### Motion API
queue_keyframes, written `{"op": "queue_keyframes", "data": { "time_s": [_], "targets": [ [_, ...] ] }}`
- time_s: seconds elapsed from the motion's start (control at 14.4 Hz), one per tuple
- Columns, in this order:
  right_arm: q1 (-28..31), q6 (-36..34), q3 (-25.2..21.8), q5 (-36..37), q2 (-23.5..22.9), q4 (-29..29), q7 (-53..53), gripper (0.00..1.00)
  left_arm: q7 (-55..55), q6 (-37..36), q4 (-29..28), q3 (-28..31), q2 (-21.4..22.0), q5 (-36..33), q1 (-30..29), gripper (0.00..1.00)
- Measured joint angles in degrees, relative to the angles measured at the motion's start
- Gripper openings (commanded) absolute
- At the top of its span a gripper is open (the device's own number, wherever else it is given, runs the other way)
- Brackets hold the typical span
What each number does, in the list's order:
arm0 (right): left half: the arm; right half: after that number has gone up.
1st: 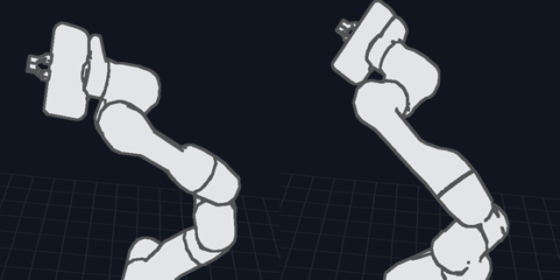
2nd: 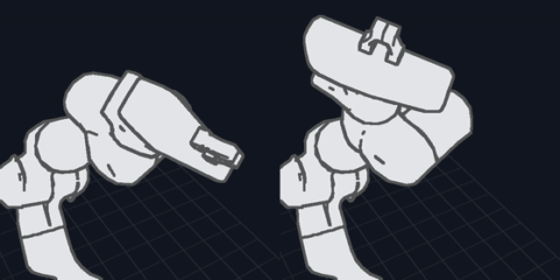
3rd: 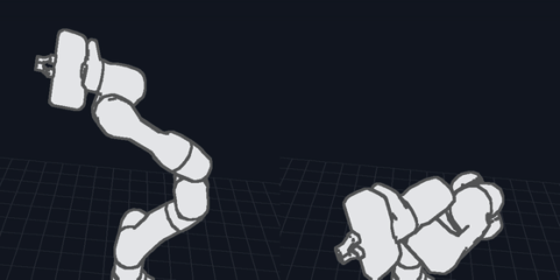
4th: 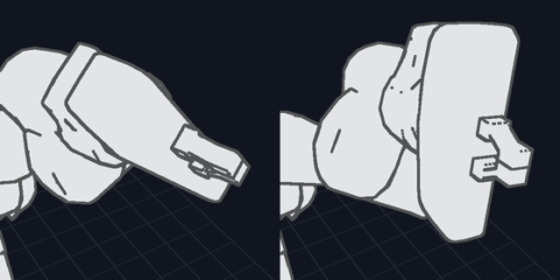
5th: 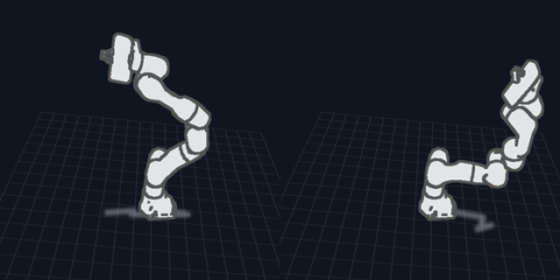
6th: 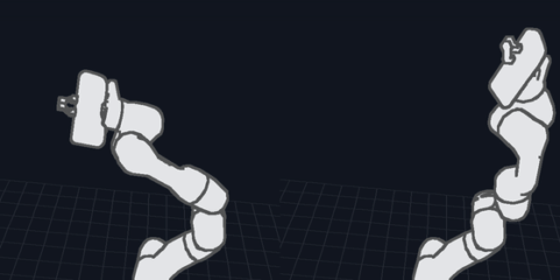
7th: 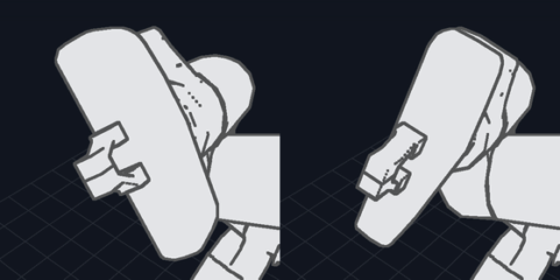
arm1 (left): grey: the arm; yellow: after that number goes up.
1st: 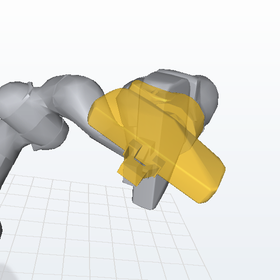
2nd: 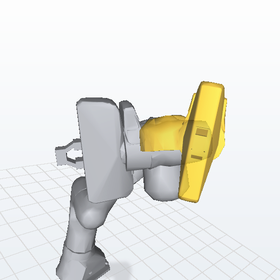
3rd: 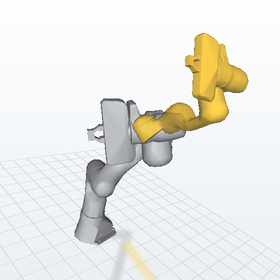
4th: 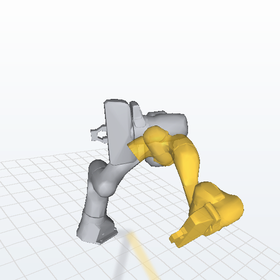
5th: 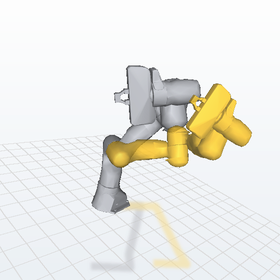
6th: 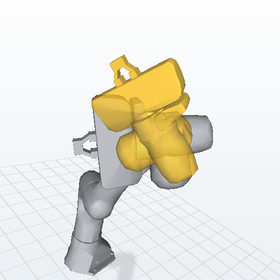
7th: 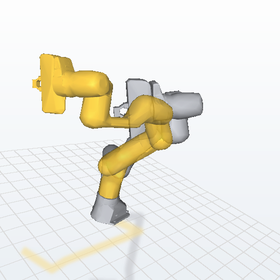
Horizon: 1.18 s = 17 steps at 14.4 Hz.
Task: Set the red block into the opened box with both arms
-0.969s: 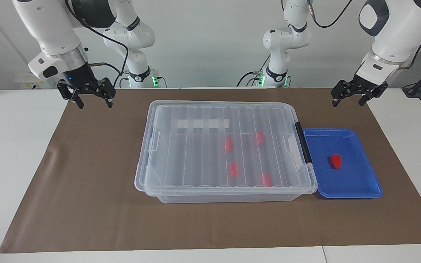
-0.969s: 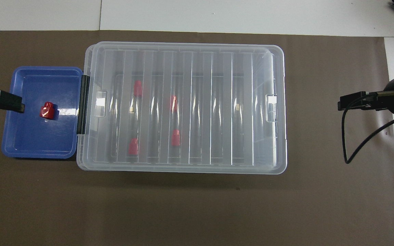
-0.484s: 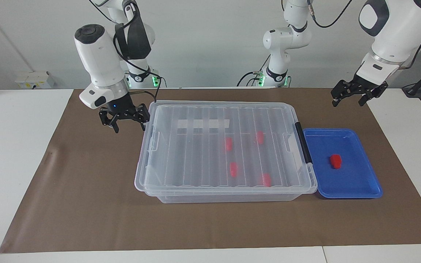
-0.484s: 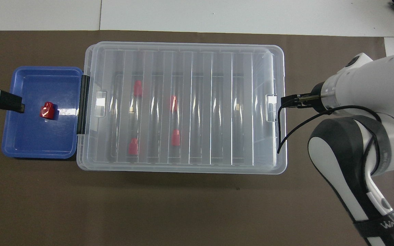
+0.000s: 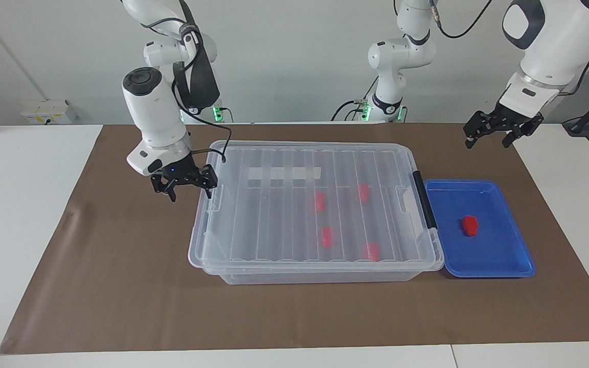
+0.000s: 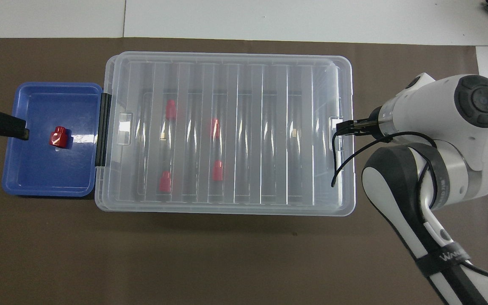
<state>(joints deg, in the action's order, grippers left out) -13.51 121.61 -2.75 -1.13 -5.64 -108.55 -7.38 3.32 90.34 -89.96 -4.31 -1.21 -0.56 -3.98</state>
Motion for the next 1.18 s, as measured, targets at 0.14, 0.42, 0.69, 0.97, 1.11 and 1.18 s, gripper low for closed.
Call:
{"op": "queue_keyframes", "data": {
  "time_s": [0.14,0.42,0.69,0.97,1.11,1.18],
  "targets": [
    [-0.2,0.1,0.0,0.0,0.0,-0.1,0.0,1.0,0.0,0.0,0.0,0.1,0.0,0.0,0.0,1.0],
    [-0.2,0.1,0.0,0.1,-0.1,-0.8,0.0,1.0,0.0,-0.1,-0.1,0.1,0.0,0.0,0.0,1.0],
    [0.3,0.1,-0.2,2.5,-0.1,-1.0,0.0,1.0,0.0,-0.1,-0.1,0.1,0.1,0.0,0.0,1.0],
    [1.1,0.1,-0.2,5.5,-0.1,-1.0,0.0,1.0,0.0,0.0,-0.1,0.4,0.3,0.0,-0.1,1.0],
    [1.8,0.1,-0.2,6.6,-0.1,-1.0,0.0,1.0,0.0,0.0,-0.2,0.6,0.3,0.0,-0.1,1.0],
    [2.3,0.1,-0.3,7.0,-0.1,-1.0,0.0,1.0,0.0,-0.1,-0.2,0.8,0.3,0.0,-0.1,1.0]
  ]
}}
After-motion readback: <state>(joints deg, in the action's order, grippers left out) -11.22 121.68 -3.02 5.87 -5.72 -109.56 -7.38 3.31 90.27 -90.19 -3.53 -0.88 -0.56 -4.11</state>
